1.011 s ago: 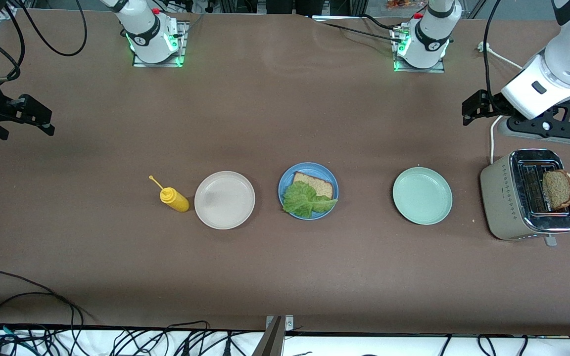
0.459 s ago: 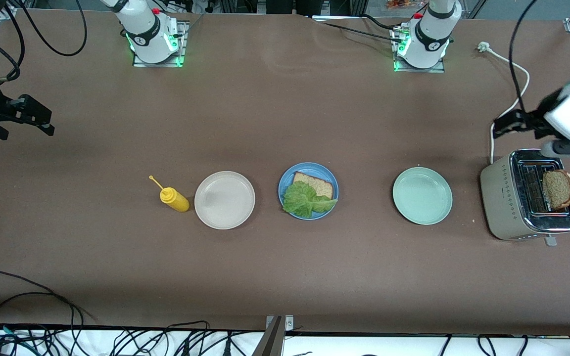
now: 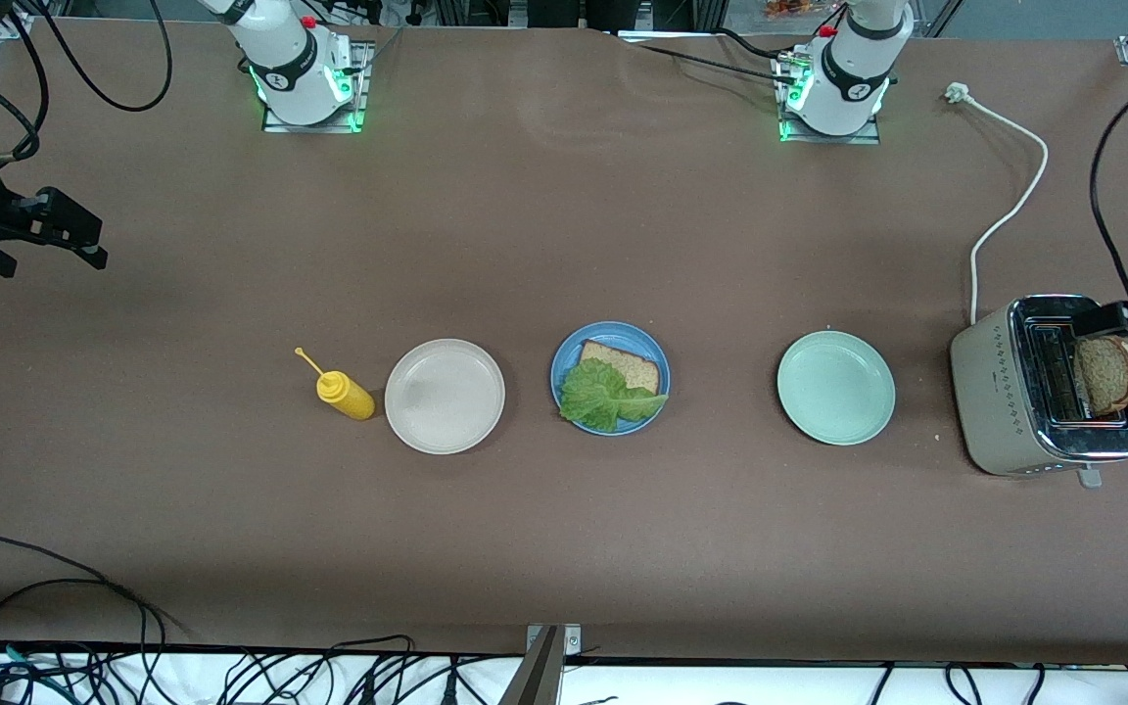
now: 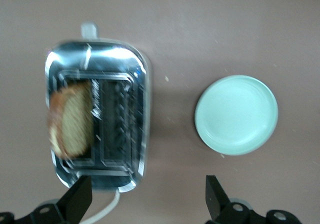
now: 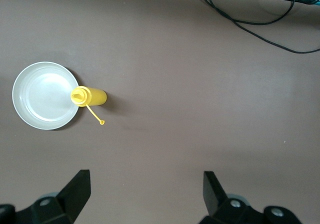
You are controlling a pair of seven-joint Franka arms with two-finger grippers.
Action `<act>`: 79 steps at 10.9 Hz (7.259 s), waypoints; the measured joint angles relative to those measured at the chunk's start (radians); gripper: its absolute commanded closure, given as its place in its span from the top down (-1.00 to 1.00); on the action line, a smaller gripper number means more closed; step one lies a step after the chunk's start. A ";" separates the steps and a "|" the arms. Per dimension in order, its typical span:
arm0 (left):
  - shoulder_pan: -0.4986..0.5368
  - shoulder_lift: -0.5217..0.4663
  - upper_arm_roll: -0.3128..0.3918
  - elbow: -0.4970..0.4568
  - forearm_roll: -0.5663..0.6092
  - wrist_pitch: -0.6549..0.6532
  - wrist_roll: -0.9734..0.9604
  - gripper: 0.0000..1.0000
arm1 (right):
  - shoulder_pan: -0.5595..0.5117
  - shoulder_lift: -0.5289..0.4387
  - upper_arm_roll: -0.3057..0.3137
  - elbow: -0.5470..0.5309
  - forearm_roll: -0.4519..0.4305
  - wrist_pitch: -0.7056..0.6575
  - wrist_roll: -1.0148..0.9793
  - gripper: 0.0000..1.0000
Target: Make sandwich in blue plate with both arms
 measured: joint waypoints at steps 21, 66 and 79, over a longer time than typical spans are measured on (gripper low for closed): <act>0.172 0.193 -0.022 0.009 0.054 0.126 0.281 -1.00 | 0.000 0.000 0.000 0.001 0.000 0.000 0.000 1.00; -0.432 0.553 -0.054 0.050 -0.891 0.237 0.457 1.00 | -0.001 0.011 -0.003 0.006 0.000 0.000 0.000 1.00; -0.427 0.154 -0.011 0.067 -0.230 0.100 0.072 1.00 | -0.002 0.013 -0.004 0.008 0.000 0.000 0.000 1.00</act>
